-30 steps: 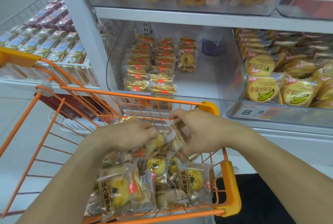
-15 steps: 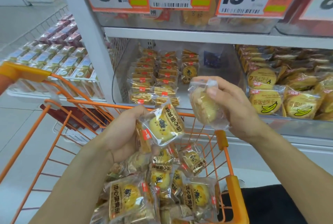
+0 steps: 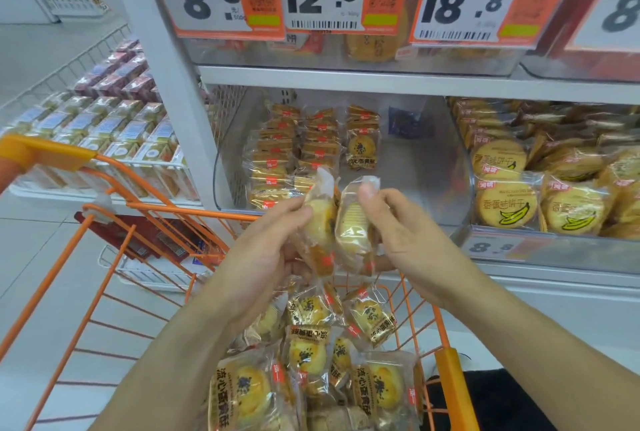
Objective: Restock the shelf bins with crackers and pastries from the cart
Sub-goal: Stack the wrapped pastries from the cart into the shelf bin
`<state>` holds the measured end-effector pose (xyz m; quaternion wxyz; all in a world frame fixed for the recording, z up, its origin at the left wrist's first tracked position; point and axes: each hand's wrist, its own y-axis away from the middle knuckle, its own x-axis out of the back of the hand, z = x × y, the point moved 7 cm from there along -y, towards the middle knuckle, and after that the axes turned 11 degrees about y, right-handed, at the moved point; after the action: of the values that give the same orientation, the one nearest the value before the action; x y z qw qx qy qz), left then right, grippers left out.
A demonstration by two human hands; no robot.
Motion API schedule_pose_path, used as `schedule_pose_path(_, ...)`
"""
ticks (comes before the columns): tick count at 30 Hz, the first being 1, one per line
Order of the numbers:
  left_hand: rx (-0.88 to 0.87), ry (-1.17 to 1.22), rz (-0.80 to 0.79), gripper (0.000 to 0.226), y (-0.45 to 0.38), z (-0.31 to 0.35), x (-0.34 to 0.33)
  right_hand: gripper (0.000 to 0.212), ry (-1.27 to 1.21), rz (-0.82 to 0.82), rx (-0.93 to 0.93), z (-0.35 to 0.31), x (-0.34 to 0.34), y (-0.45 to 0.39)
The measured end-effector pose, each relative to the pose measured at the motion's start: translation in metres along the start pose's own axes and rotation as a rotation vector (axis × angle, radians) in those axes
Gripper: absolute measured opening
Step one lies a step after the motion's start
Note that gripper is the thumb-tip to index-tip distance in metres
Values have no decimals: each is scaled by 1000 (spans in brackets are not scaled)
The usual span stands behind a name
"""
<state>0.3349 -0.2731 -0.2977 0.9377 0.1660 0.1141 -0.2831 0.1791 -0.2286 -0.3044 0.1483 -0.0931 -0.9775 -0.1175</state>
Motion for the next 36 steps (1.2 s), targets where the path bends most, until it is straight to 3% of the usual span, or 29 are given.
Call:
schedule_pose_path(3,-19,-160,-76,54,2,-1,-7,94,0,3,-16,4,-2,0)
schedule_pose_path(6,-47,-319,-62,102,5,-5,-4,94,-37,41,-9,3,-1,2)
schedule_pose_path(8,-94,-440,-14,116,8,-5,-6,89,-79,66,-11,2,0,3)
schedule_pose_path(11,-174,-502,65,99,12,0,-13,96,-162,89,-44,4,-4,3)
schedule_pose_path(15,-268,-427,76,74,12,8,-14,116,-234,-6,-123,10,-17,3)
schedule_pose_path(18,-256,-360,119,57,11,13,-7,105,-216,-134,-133,1,-17,5)
schedule_pose_path(22,-179,-310,156,51,7,14,11,81,-16,-136,-63,-10,9,5)
schedule_pose_path(26,-111,-341,-45,29,6,18,6,94,260,-232,180,-21,21,4)
schedule_pose_path(31,28,-493,-259,45,10,12,-3,101,444,-592,173,-3,-3,14)
schedule_pose_path(33,17,-501,-202,45,9,15,-2,100,416,-575,168,-1,-11,13)
schedule_pose_path(36,30,-351,69,64,1,12,16,77,292,-479,154,-4,-13,6)
